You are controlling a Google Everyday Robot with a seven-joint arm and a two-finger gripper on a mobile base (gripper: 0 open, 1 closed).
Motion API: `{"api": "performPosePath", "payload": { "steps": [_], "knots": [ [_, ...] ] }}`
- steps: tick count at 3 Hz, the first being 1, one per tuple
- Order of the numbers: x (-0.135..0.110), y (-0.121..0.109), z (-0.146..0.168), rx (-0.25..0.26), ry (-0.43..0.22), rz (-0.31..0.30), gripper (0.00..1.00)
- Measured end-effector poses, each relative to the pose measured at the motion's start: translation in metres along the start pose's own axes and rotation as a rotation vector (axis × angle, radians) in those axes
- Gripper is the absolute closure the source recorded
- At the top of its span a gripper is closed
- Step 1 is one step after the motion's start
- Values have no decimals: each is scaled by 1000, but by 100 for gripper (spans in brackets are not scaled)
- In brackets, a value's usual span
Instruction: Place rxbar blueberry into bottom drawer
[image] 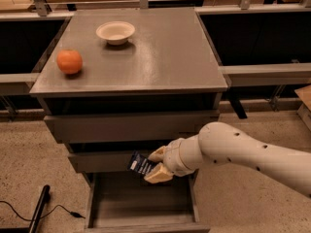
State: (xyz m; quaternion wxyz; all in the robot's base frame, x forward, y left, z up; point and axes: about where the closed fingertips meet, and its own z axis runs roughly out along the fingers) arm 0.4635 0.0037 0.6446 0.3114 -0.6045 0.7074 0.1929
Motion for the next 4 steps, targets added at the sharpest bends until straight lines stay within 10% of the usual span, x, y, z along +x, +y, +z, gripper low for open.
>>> {"api": "performPosePath", "payload": {
  "steps": [2, 4],
  "knots": [
    [117, 2, 85, 40, 17, -5, 100],
    [127, -7, 102, 89, -10, 1, 100]
  ]
}}
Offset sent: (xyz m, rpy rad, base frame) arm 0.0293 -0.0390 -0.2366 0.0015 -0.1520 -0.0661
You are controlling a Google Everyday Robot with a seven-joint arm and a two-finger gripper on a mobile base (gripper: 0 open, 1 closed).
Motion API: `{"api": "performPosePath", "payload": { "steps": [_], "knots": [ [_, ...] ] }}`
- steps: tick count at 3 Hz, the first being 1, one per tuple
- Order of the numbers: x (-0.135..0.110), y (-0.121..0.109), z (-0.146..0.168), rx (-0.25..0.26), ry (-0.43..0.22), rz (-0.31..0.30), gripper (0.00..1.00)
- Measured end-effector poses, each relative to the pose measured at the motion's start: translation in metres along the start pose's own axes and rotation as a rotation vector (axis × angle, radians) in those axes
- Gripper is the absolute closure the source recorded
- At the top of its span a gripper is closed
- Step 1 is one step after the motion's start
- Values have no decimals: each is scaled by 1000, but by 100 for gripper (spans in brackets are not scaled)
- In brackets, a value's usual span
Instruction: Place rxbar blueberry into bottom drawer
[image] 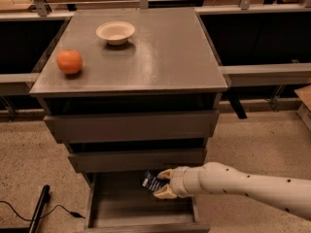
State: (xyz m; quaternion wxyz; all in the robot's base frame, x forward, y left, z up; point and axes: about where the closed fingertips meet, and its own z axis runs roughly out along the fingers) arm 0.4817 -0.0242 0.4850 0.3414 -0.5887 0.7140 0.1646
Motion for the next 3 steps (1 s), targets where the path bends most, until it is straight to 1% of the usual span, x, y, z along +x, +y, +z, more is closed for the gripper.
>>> {"api": "performPosePath", "payload": {
  "steps": [1, 2, 3],
  "knots": [
    [11, -3, 11, -29, 0, -1, 100],
    [31, -13, 25, -58, -31, -18, 100],
    [65, -23, 63, -122, -99, -56, 100]
  ]
}}
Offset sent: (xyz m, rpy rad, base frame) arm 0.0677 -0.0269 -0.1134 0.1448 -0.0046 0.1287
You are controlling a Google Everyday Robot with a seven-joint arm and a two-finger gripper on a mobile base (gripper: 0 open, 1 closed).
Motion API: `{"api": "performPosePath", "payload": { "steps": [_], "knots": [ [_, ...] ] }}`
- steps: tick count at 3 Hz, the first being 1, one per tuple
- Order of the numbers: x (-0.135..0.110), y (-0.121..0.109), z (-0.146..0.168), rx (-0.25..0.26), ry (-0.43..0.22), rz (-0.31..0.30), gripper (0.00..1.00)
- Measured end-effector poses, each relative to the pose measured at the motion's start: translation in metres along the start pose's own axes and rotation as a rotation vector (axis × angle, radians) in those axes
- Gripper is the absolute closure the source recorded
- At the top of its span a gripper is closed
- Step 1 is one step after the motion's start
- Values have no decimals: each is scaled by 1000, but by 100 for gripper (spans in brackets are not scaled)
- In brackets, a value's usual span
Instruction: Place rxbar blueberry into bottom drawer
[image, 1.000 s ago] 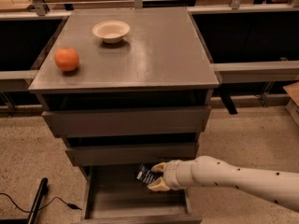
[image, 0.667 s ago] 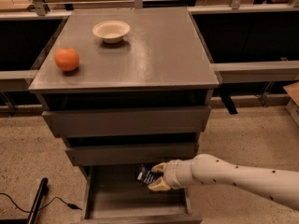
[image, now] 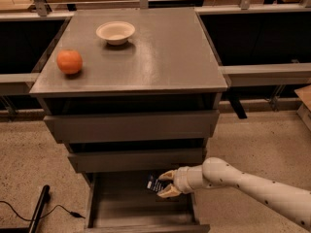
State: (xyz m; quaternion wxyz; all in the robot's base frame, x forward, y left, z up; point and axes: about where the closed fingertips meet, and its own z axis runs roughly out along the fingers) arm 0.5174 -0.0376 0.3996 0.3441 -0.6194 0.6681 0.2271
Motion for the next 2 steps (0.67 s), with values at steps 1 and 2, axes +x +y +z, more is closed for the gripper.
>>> {"api": "performPosePath", "payload": {
  "steps": [1, 2],
  "knots": [
    [36, -7, 35, -56, -25, 2, 100],
    [56, -4, 68, -92, -19, 8, 100]
  ]
}}
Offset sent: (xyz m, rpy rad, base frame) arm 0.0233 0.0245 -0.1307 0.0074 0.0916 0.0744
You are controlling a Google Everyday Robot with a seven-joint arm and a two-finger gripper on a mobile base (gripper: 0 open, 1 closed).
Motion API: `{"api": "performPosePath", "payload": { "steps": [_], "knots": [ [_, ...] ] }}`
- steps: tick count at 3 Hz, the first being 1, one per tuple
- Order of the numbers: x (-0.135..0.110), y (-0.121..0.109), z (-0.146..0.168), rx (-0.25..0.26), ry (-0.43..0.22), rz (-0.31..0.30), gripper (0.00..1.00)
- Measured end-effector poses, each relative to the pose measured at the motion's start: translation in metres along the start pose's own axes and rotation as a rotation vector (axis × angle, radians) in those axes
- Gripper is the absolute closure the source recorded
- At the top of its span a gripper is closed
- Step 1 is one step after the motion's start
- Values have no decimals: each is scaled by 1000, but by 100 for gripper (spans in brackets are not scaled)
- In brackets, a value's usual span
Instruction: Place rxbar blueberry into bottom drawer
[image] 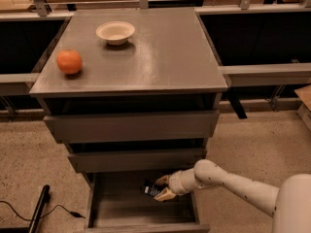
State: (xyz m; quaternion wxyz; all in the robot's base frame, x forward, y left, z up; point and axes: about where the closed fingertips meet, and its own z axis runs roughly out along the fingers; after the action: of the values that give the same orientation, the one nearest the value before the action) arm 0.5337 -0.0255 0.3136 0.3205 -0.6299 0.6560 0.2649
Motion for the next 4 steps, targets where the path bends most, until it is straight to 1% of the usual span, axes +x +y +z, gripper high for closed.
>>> {"api": "performPosePath", "payload": {
  "steps": [1, 2, 3, 4],
  "knots": [
    [22, 2, 27, -9, 36, 9, 100],
    [45, 2, 40, 25, 37, 7, 100],
    [59, 3, 47, 55, 39, -36, 100],
    [60, 4, 47, 55, 39, -42, 100]
  ]
}}
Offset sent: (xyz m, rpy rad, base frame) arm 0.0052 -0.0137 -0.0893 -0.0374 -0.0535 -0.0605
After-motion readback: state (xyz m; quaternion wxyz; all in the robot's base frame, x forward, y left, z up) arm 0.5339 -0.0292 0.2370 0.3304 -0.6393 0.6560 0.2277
